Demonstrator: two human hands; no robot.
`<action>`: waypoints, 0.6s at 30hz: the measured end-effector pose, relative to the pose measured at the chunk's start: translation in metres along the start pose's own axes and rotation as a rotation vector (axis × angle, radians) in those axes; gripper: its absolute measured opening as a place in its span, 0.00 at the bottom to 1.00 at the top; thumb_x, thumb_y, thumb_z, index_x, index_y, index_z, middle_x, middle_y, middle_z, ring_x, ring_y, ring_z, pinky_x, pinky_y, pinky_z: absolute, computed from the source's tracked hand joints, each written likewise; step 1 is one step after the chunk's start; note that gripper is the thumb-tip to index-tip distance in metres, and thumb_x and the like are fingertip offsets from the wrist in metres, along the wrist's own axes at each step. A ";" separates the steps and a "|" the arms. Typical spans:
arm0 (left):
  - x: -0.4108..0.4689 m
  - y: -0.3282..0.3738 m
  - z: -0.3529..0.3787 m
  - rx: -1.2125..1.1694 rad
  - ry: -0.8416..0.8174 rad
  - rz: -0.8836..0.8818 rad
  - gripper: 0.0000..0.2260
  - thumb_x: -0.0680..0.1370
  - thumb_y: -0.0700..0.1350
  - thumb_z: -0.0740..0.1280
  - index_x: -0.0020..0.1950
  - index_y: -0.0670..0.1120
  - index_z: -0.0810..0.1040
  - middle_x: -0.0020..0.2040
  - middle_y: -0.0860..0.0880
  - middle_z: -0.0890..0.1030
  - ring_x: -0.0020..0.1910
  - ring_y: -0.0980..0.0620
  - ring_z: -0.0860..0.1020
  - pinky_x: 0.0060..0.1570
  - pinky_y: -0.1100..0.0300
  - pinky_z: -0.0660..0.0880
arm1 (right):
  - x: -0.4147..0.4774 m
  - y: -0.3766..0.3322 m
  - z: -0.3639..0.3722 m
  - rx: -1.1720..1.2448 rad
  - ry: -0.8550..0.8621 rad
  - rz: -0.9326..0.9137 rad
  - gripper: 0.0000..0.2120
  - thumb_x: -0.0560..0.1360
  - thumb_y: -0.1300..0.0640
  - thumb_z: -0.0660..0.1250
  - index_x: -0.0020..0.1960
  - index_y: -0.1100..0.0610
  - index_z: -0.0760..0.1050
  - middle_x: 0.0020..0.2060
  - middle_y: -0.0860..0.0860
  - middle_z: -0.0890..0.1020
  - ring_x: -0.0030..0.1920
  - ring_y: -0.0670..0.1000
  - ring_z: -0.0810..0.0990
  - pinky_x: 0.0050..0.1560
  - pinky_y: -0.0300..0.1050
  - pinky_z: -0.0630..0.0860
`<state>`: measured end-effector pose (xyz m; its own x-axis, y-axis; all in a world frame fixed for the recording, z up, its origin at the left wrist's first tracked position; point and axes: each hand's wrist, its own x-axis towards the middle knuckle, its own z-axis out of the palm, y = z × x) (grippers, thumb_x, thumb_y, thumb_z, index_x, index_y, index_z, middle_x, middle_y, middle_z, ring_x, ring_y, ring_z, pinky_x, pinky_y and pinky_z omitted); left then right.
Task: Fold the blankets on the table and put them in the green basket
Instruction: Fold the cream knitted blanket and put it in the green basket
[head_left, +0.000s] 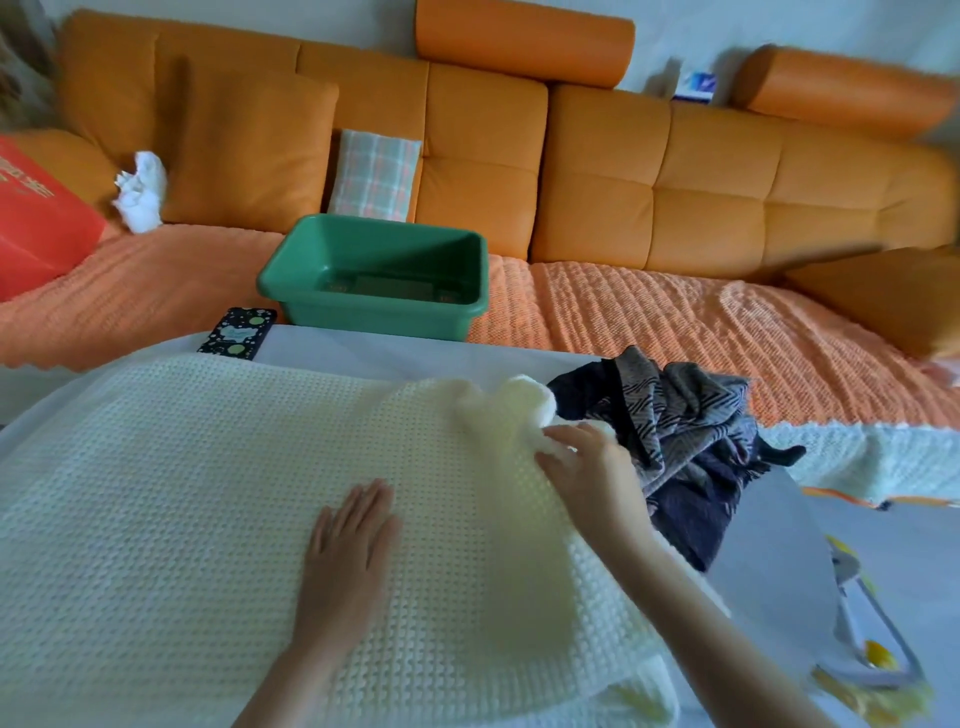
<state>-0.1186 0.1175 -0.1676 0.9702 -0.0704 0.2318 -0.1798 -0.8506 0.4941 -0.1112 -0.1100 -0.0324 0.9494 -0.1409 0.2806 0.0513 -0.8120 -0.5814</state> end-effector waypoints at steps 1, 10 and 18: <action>0.001 -0.002 -0.001 -0.055 0.021 0.002 0.20 0.82 0.50 0.46 0.66 0.44 0.70 0.69 0.48 0.72 0.71 0.55 0.61 0.69 0.61 0.47 | -0.005 -0.016 0.007 -0.039 -0.067 -0.060 0.09 0.74 0.59 0.66 0.53 0.58 0.80 0.47 0.55 0.80 0.48 0.56 0.79 0.46 0.49 0.74; 0.013 0.019 -0.033 -0.636 -0.110 -0.142 0.18 0.79 0.60 0.48 0.68 0.65 0.51 0.71 0.61 0.60 0.71 0.61 0.58 0.74 0.48 0.48 | -0.085 -0.062 0.047 -0.236 -0.655 -0.205 0.24 0.80 0.52 0.57 0.73 0.57 0.57 0.76 0.55 0.53 0.76 0.53 0.48 0.72 0.50 0.55; 0.005 0.095 -0.028 -0.309 -0.317 0.014 0.30 0.70 0.71 0.57 0.70 0.65 0.60 0.75 0.59 0.50 0.75 0.56 0.43 0.74 0.49 0.47 | -0.021 0.012 -0.027 -0.069 -0.211 0.086 0.19 0.78 0.47 0.61 0.67 0.52 0.70 0.66 0.47 0.73 0.59 0.46 0.76 0.60 0.41 0.72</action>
<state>-0.1354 0.0511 -0.0967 0.9606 -0.2779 -0.0047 -0.1862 -0.6563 0.7311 -0.1384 -0.1319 -0.0247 0.9934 -0.0958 0.0625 -0.0470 -0.8399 -0.5407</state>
